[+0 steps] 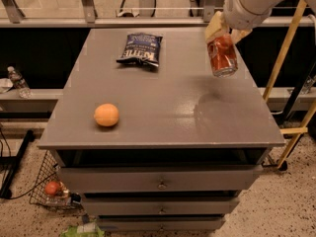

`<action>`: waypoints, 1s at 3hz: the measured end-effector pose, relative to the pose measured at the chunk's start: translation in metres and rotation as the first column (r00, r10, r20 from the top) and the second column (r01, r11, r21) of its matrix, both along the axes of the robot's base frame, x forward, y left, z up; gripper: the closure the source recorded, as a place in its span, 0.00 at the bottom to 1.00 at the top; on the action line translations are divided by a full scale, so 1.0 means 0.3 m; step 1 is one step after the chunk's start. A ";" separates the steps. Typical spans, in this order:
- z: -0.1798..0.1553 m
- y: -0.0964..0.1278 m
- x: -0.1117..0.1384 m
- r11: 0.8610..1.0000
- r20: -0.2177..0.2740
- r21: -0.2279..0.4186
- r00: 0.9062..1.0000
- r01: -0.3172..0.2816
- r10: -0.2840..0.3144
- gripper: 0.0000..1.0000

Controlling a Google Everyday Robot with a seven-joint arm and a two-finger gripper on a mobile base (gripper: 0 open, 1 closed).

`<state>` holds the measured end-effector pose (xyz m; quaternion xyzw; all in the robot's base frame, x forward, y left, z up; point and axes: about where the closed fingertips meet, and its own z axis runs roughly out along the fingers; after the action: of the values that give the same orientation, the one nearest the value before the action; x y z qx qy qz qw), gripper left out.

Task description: Place coke can upright

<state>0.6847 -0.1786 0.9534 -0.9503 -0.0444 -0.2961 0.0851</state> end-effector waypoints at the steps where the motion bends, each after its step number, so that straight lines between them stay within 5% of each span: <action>1: -0.015 -0.010 -0.047 0.996 0.111 0.012 0.990 -0.088 0.087 1.00; 2: 0.025 -0.027 -0.049 0.992 0.244 0.063 0.965 -0.113 0.094 1.00; 3: 0.047 -0.034 -0.033 0.992 0.275 0.067 0.958 -0.106 0.084 1.00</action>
Offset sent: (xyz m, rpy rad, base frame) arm -0.0173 -0.0197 0.0299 0.1547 -0.4148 0.1095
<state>0.6747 -0.1886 0.9676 -0.8933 -0.0890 -0.4206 0.1308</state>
